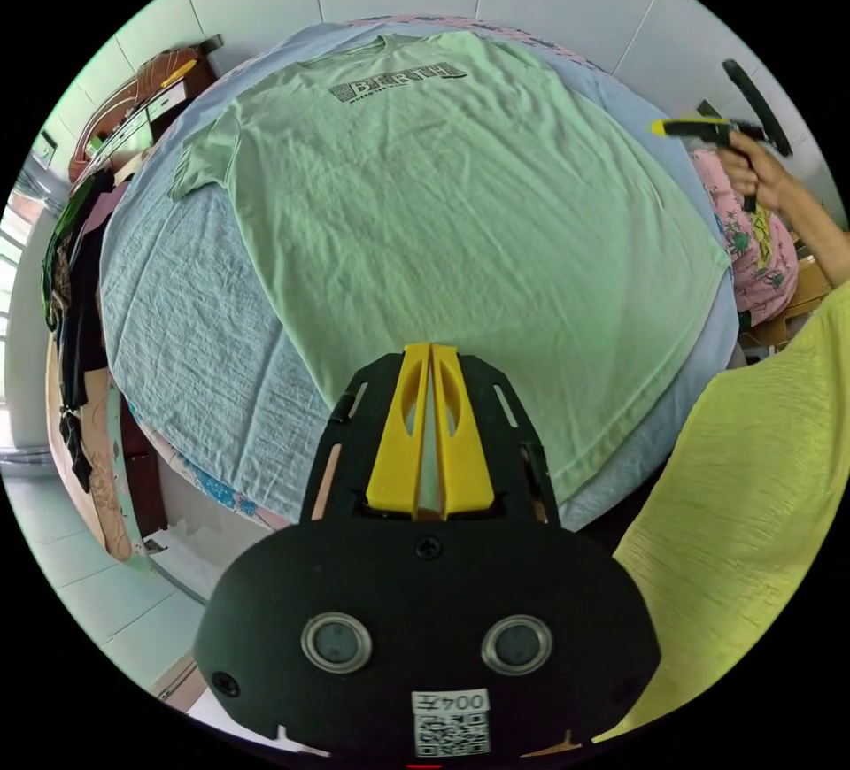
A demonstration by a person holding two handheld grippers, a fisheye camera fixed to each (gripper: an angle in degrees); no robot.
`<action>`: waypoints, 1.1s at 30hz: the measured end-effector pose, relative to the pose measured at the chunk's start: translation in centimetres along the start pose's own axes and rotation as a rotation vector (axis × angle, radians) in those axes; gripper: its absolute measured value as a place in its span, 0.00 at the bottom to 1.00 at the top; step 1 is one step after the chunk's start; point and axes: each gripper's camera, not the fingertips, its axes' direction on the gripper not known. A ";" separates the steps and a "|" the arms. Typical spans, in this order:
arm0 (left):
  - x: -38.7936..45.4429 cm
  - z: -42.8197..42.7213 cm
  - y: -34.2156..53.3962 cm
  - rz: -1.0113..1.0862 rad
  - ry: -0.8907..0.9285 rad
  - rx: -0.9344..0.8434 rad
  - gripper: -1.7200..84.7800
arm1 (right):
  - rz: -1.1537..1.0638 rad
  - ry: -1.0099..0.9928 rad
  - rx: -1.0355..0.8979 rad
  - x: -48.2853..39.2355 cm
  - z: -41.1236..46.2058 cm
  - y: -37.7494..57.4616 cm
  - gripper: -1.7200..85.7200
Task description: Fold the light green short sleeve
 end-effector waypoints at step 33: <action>-4.5 4.5 -0.6 -0.040 0.010 -0.194 0.03 | 0.708 -0.386 0.281 27.3 -0.9 -24.2 0.07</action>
